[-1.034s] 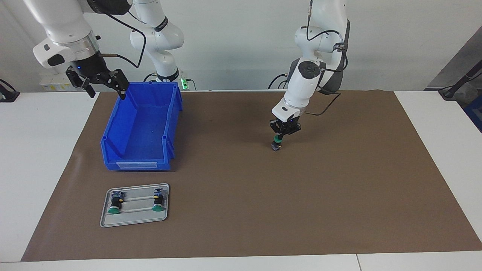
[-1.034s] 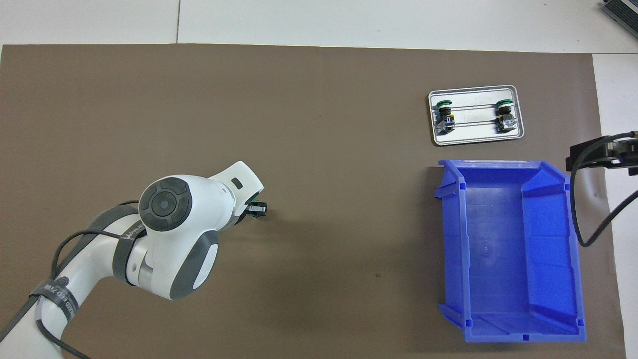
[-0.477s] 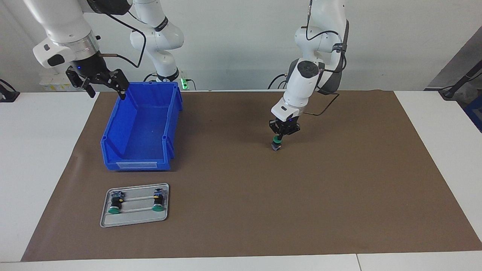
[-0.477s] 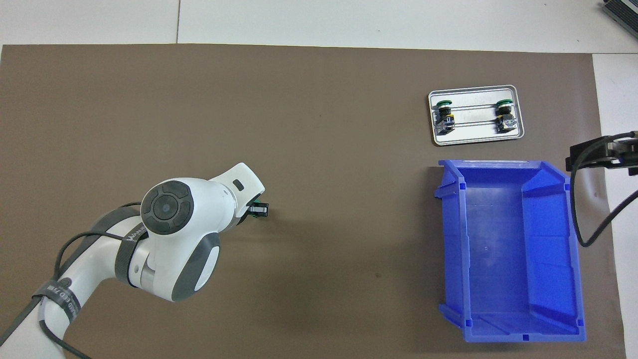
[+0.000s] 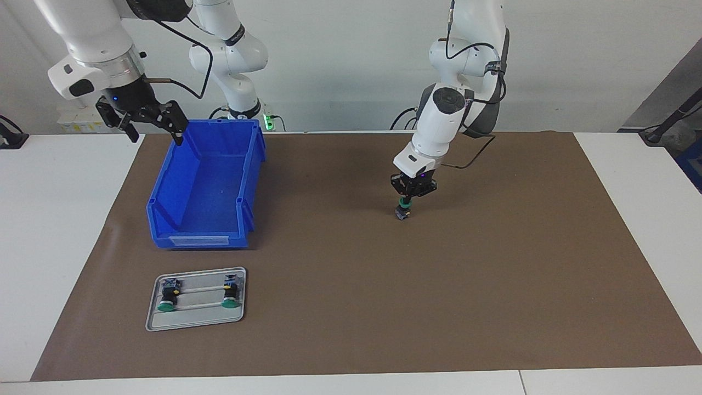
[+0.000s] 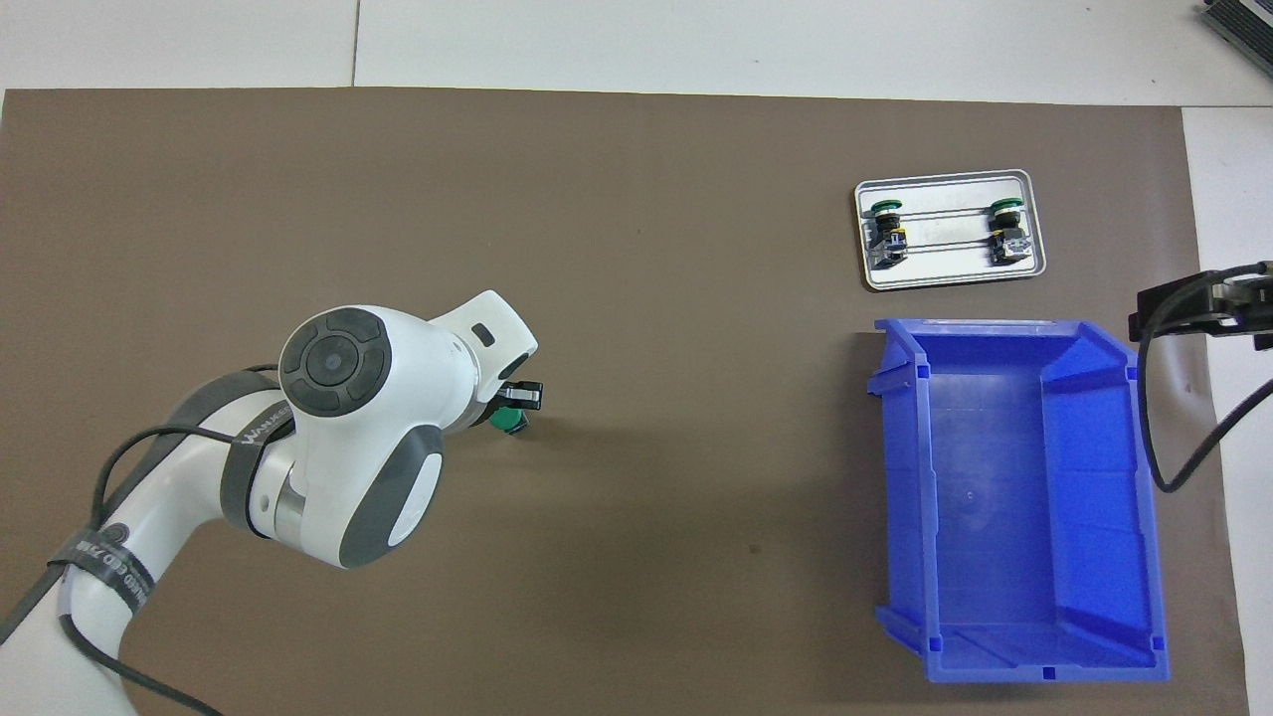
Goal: Place and press button with both arms
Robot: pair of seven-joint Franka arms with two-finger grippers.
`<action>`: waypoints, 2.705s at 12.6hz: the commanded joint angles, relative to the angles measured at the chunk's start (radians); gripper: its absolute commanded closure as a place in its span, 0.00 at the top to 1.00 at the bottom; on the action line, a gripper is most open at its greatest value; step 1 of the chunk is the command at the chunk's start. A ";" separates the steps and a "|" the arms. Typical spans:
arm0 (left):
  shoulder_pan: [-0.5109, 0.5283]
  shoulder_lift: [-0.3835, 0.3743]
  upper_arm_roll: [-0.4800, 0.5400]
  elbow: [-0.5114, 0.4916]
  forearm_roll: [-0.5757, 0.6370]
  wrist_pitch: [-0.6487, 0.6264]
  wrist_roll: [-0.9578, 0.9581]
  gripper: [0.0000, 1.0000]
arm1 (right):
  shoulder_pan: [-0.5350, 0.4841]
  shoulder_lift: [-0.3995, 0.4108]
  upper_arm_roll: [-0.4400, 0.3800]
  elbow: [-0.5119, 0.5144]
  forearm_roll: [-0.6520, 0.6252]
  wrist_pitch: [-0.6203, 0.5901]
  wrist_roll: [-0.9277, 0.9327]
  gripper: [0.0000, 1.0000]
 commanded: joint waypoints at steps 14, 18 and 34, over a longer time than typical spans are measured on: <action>0.320 0.002 0.016 0.402 0.197 -0.466 0.339 0.05 | -0.003 -0.019 -0.004 -0.022 0.018 0.001 -0.021 1.00; 0.360 -0.032 0.017 0.465 0.059 -0.579 0.337 0.05 | 0.025 -0.019 0.002 -0.022 0.018 0.001 -0.024 1.00; 0.417 -0.127 0.099 0.439 0.067 -0.610 0.425 1.00 | 0.591 0.374 0.008 -0.009 0.093 0.518 1.145 1.00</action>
